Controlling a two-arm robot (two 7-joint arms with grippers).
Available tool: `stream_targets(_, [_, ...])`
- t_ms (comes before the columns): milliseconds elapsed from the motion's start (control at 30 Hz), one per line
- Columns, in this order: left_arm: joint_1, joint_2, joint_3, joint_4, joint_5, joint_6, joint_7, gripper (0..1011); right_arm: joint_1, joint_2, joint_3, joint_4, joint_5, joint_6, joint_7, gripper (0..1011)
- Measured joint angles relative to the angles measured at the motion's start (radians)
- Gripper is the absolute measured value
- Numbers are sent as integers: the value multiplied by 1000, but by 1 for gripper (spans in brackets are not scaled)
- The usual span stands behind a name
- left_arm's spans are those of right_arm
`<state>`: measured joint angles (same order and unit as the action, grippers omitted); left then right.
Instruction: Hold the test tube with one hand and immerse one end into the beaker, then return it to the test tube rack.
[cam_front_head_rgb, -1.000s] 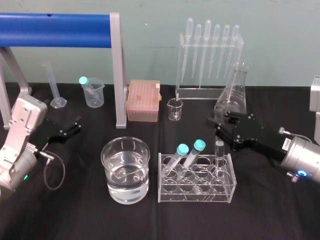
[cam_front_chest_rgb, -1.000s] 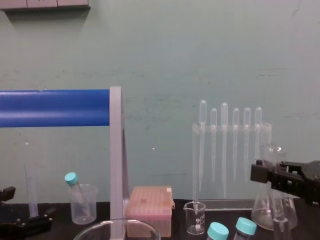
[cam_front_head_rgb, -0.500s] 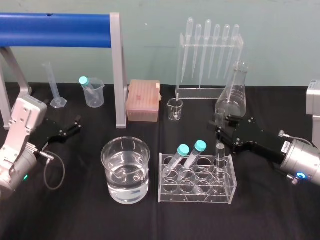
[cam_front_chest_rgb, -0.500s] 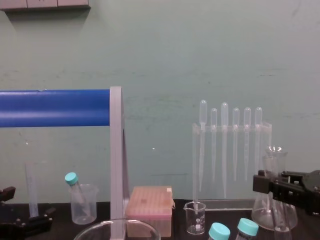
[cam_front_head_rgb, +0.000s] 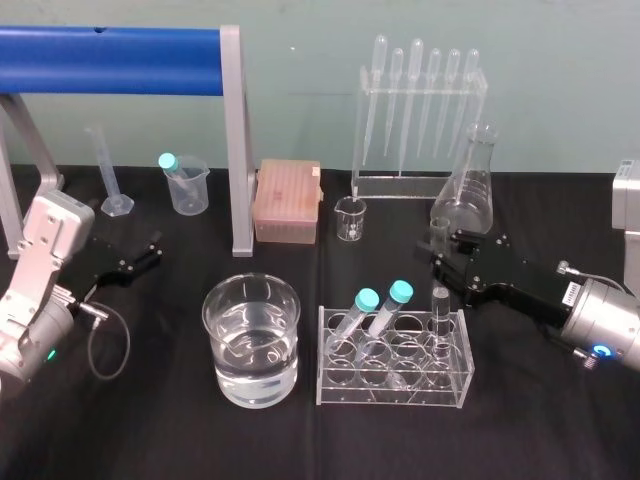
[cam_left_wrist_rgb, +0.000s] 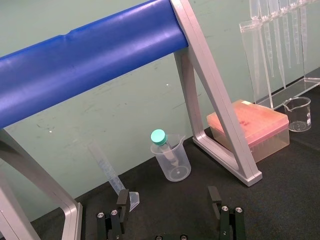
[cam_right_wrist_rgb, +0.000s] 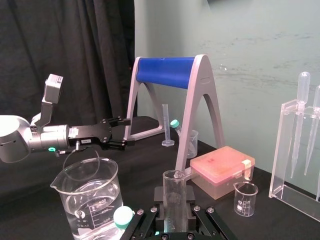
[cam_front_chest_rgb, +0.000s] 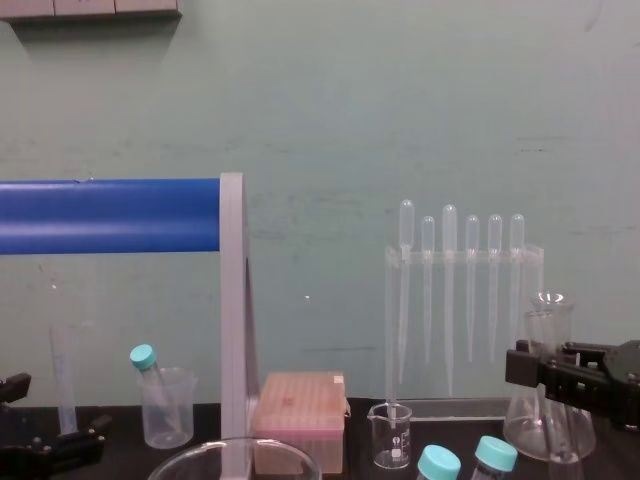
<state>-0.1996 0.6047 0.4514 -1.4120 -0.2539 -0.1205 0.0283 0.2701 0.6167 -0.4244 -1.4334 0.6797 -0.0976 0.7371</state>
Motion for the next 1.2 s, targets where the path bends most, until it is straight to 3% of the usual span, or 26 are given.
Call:
stream_targets(100, [0,0,0,0,0,0,0,1000,0,0,0,0,0,0,0,241])
stream_targets(200, [0,0,0,0,0,0,0,1000,-1,0,1,-1,1,-1,0,321])
stream_targets(533, [0,0,0,0,0,0,0,1000,-1,0,1,-2,2,-1,0,668])
stream_targets(900, [0,0,0,0,0,0,0,1000,-1,1,1,-2,2,-2,0,984])
stream_targets(1200, [0,0,0,0,0,0,0,1000,-2,1,2,-5,1,-3,-2,1004])
